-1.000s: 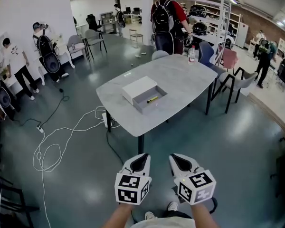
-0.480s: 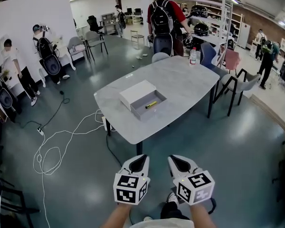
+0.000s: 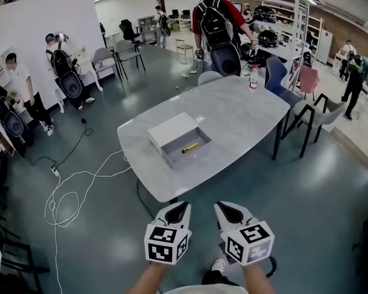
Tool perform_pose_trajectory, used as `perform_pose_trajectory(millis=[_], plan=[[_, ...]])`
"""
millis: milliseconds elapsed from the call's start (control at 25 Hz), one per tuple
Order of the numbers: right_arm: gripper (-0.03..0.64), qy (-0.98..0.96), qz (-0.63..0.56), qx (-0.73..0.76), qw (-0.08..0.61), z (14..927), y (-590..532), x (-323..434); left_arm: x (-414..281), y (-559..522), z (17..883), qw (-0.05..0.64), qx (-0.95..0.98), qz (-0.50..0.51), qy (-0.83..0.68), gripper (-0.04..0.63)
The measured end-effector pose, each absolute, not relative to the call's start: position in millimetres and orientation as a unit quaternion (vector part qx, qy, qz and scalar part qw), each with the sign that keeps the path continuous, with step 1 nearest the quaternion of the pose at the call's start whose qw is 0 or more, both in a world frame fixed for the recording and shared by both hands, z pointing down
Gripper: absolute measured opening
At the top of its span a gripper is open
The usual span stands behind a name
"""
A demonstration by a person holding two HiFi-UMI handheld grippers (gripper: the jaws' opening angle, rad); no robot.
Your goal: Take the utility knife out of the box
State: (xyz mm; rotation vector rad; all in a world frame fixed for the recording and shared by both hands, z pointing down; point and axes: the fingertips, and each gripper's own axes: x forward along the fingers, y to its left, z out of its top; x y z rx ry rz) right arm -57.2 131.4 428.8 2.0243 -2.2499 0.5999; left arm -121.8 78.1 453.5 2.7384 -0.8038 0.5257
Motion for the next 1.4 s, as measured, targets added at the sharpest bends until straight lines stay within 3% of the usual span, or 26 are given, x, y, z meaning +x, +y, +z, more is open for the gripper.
perform_pose_trajectory(millis=[560, 1400], plan=[[0.005, -0.750, 0.202, 0.630, 0.026, 438, 94, 37, -37, 43, 462, 0.119, 0.924, 0.193, -0.308, 0.017], [0.005, -0.781, 0.194, 0.592, 0.037, 434, 40, 58, -12, -7, 464, 0.125, 0.911, 0.198, -0.340, 0.017]])
